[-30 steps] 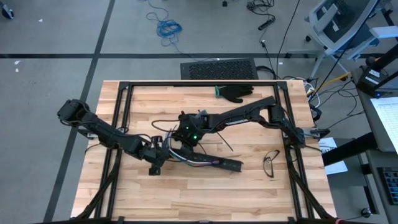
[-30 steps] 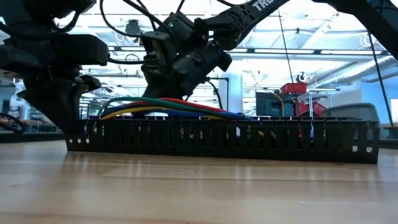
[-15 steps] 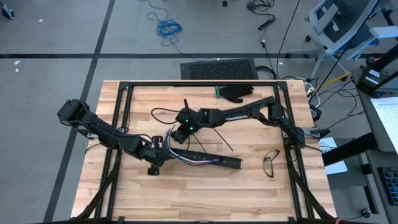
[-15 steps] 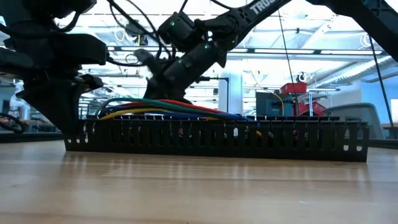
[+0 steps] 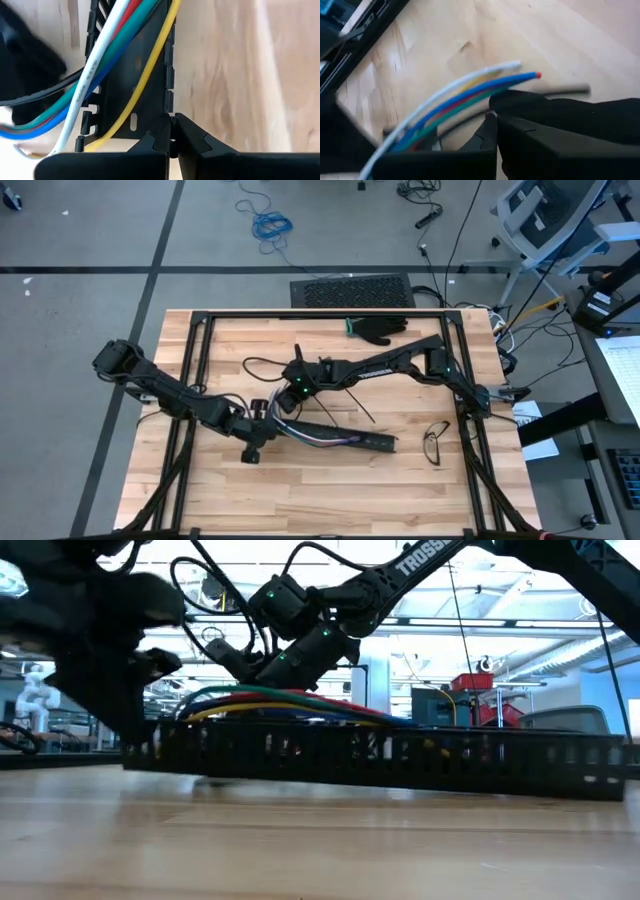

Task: Ziptie cables
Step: Put the zip tied cable wires into the black cable duct

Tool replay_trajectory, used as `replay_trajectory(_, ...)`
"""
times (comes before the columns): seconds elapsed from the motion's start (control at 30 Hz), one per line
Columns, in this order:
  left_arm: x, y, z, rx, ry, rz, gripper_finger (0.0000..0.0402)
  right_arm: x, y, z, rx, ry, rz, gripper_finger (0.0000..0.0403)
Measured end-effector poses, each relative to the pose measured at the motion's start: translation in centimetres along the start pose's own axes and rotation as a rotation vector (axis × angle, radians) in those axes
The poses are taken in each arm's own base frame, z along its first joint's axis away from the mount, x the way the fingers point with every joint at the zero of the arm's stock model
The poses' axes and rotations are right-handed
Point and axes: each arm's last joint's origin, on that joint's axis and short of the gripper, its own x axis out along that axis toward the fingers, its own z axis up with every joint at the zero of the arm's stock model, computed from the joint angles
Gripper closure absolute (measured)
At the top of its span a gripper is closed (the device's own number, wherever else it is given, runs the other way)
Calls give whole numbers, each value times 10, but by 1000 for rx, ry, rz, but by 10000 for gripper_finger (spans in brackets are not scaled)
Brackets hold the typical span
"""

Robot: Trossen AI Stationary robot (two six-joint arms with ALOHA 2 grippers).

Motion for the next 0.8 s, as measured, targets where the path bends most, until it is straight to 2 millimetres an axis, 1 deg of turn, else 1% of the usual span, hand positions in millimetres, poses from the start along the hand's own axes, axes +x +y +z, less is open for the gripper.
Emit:
replay_trajectory(0.1,-1,-1,10,27,-93,-15,384,4,-3,-3,27,-13,-36,403)
replay_trajectory(0.23,-1,0,15,21,-141,-16,384,12,-6,-7,50,-19,-50,403)
replay_trajectory(0.4,-1,1,15,15,-141,-2,384,12,-3,-7,66,-27,-32,403)
replay_trajectory(0.67,-1,0,15,59,-147,39,384,12,-2,-8,120,31,34,403)
replay_trajectory(0.8,-2,-2,15,56,-162,73,384,9,-2,-4,100,19,58,403)
